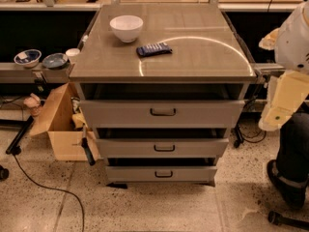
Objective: Open middle drawer
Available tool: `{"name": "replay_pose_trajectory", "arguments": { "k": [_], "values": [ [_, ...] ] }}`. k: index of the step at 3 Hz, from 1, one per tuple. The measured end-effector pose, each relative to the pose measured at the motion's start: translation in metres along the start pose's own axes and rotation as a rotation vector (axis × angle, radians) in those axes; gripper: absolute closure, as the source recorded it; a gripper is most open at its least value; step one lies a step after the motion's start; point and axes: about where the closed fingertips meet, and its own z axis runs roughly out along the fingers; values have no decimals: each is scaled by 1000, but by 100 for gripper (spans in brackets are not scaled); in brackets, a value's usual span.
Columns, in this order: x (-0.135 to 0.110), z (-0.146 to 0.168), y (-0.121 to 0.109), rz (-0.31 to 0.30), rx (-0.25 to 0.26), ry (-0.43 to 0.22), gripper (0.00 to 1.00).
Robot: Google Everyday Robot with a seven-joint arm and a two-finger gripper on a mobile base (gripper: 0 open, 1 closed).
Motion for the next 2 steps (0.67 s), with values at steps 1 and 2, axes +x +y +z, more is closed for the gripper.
{"name": "replay_pose_trajectory", "arguments": {
  "k": [1,2],
  "values": [
    [-11,46,-7,-18,-32,-41,0],
    [-20,80,-13,-32,-72,-60,0]
  ]
}}
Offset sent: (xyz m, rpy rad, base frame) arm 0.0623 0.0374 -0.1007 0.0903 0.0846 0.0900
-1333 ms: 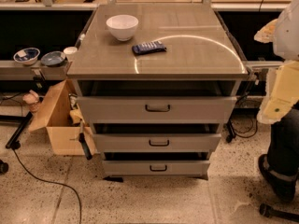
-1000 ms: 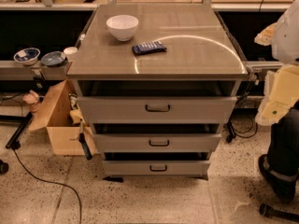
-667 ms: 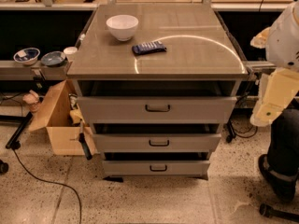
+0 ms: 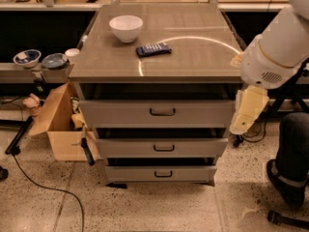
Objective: Open middle drawer
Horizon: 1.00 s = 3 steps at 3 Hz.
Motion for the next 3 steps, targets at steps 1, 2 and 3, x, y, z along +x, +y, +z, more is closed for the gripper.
{"name": "replay_pose_trajectory", "arguments": {
  "k": [1,2,3],
  "values": [
    [3,38,-2,12,-59,5,0],
    [16,72,6,44,-128,23,0],
    [30,98,15,83,-188,46,0]
  ]
}}
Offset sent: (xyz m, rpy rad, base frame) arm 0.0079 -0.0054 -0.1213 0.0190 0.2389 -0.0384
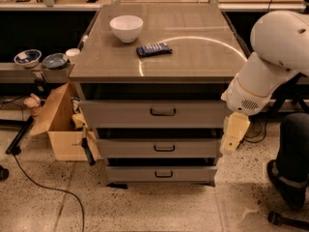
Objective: Open middle drawer
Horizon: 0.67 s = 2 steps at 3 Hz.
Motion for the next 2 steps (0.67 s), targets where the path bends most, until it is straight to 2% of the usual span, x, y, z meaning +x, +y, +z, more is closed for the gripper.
{"name": "replay_pose_trajectory", "arguments": {
  "k": [1,2],
  "values": [
    [13,26,7,33,-43,27,0],
    [12,32,5,23,-35,25,0]
  ]
}}
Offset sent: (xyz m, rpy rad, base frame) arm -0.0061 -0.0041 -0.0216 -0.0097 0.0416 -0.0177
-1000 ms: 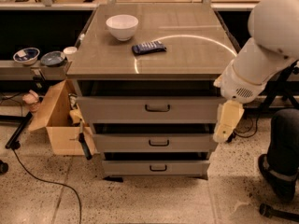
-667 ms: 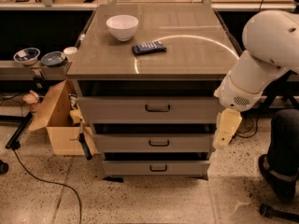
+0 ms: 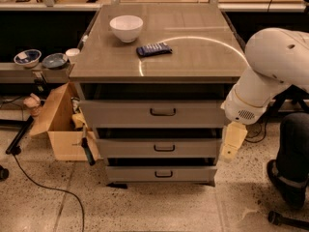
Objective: Open middle drawer
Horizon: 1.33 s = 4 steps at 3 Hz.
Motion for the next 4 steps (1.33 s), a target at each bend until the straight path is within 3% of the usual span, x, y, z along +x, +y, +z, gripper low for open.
{"name": "replay_pose_trajectory", "arguments": {
  "k": [3,4],
  "values": [
    [21,52,15,30,16,-4,0],
    [28,66,35,72,83,0,0]
  ]
}}
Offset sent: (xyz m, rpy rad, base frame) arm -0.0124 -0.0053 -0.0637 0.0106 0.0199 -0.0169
